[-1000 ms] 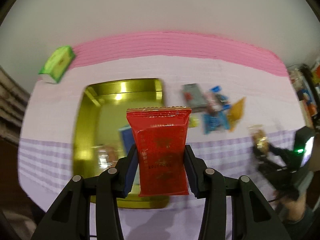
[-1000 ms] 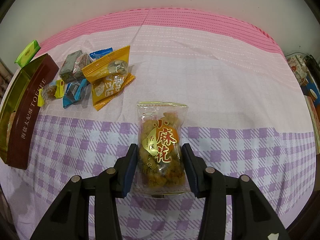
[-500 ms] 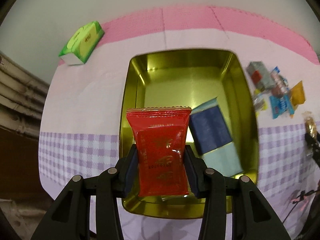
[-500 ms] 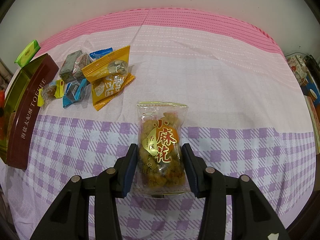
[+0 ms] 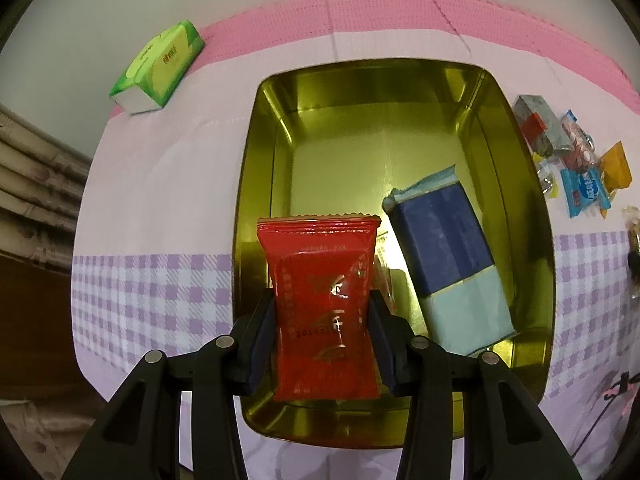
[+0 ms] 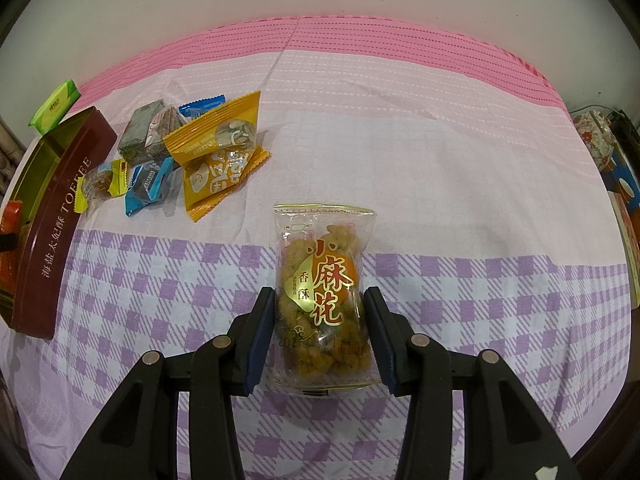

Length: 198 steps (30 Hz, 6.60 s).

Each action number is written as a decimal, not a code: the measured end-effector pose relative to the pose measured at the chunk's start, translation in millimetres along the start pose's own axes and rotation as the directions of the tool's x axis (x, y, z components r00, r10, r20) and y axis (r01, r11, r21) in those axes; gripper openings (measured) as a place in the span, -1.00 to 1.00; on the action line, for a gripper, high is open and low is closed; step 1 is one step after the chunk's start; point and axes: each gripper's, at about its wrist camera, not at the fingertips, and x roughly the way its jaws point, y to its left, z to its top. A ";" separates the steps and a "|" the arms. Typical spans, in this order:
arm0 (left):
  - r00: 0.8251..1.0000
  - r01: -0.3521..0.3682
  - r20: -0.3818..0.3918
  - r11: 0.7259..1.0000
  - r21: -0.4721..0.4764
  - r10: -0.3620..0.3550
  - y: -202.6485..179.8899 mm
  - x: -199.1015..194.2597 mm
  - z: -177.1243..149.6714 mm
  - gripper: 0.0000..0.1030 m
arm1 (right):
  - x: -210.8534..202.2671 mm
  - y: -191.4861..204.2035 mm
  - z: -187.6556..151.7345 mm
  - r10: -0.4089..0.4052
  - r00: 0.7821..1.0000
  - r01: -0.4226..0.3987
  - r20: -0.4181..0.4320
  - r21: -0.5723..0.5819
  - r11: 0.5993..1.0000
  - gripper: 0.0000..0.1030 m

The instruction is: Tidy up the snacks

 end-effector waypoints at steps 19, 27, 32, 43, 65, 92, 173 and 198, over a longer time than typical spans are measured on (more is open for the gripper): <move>0.998 0.031 0.047 0.999 -0.031 -0.029 6.3 -10.0 -8.3 -0.09 | 0.7 0.5 0.4 -0.003 1.000 0.003 -0.004 0.000 1.000 -0.12; 0.987 0.080 0.146 0.993 -0.088 -0.066 20.6 -38.5 -17.4 0.07 | 1.0 3.7 0.7 -0.016 1.000 0.016 -0.011 0.008 1.000 -0.13; 0.970 0.087 0.237 0.988 -0.128 -0.055 31.6 -57.0 -28.5 0.21 | 0.4 2.4 0.2 -0.017 1.000 0.017 -0.008 0.009 1.000 -0.21; 0.956 0.082 0.292 0.973 -0.216 -0.016 51.6 -56.1 -51.9 0.41 | -2.1 5.2 0.6 -0.042 0.999 0.042 -0.009 0.037 0.998 -0.27; 0.928 0.017 0.353 0.933 -0.358 0.119 98.2 -54.1 -75.0 0.63 | -80.4 96.3 28.7 0.112 0.988 -0.107 0.108 -0.054 0.993 -0.28; 0.938 0.031 0.321 0.890 -0.456 0.132 123.4 -47.4 -90.5 0.63 | -40.1 270.9 17.8 0.230 0.972 -0.233 -0.046 -0.289 0.929 -0.27; 0.939 0.017 0.328 0.939 -0.343 0.103 93.2 -29.6 -82.0 0.63 | 20.3 31.8 61.3 0.117 0.976 -0.116 0.184 -0.014 0.993 0.18; 0.917 0.117 0.396 0.984 -0.137 -0.054 -11.6 -69.5 -52.2 0.63 | 4.3 3.0 32.4 0.217 0.960 -0.211 0.176 -0.051 0.976 0.09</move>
